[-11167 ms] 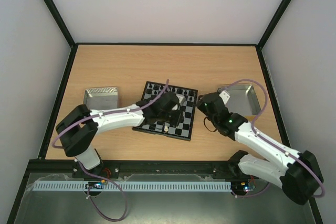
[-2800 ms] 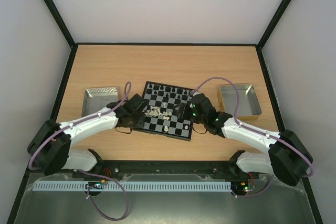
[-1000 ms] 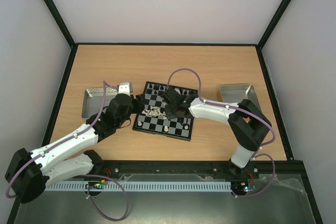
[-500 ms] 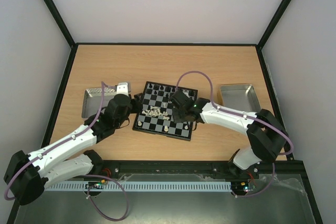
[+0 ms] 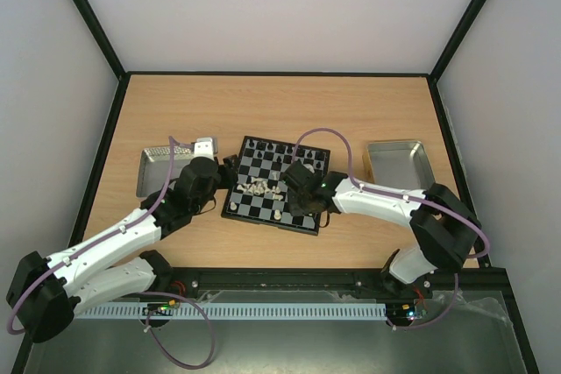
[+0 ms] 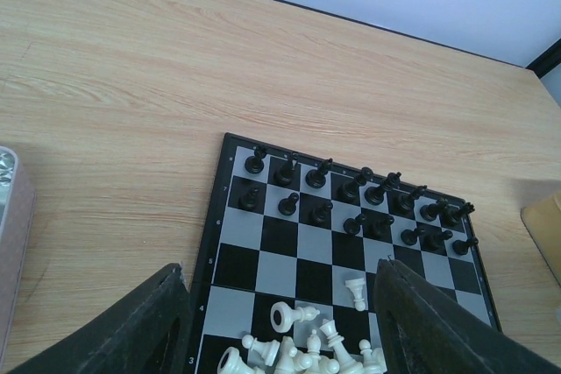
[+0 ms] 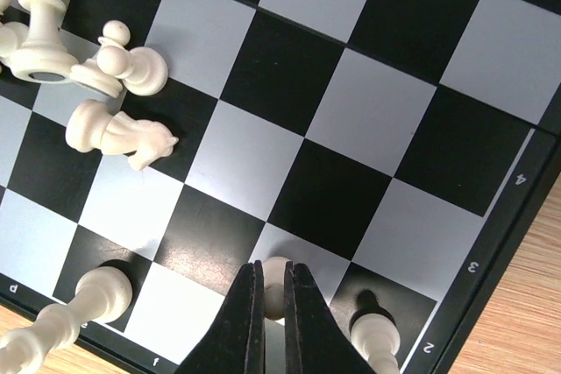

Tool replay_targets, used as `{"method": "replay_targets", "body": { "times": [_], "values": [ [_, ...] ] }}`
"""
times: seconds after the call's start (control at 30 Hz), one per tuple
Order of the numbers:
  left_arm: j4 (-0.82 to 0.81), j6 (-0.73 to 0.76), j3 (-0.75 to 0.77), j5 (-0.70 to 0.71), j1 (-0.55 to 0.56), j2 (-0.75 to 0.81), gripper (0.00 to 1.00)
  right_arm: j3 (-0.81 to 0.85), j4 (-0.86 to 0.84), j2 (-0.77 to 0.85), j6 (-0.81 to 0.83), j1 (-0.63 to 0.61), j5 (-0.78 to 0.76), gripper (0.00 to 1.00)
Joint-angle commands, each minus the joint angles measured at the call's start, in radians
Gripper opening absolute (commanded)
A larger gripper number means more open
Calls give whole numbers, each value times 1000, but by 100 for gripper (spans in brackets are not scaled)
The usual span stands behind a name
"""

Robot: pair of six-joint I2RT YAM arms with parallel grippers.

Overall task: Set up the chess pieces on the board
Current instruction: Place the chess piece on the chessboard, then pick up the chess piece from the chessboard.

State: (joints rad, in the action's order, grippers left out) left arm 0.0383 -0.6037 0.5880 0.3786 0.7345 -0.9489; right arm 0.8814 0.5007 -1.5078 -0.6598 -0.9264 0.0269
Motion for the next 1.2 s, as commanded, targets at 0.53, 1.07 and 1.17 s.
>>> {"method": "replay_targets", "body": {
  "times": [0.53, 1.07, 1.17],
  "values": [
    [-13, 15, -5, 17, -3, -5, 60, 30, 77, 13, -27, -15, -50, 16],
    [44, 22, -9, 81, -3, 102, 64, 191, -86, -141, -7, -15, -101, 34],
    [44, 17, -16, 84, -3, 109, 64, 240, -77, -201, 16, -15, -101, 33]
  ]
}}
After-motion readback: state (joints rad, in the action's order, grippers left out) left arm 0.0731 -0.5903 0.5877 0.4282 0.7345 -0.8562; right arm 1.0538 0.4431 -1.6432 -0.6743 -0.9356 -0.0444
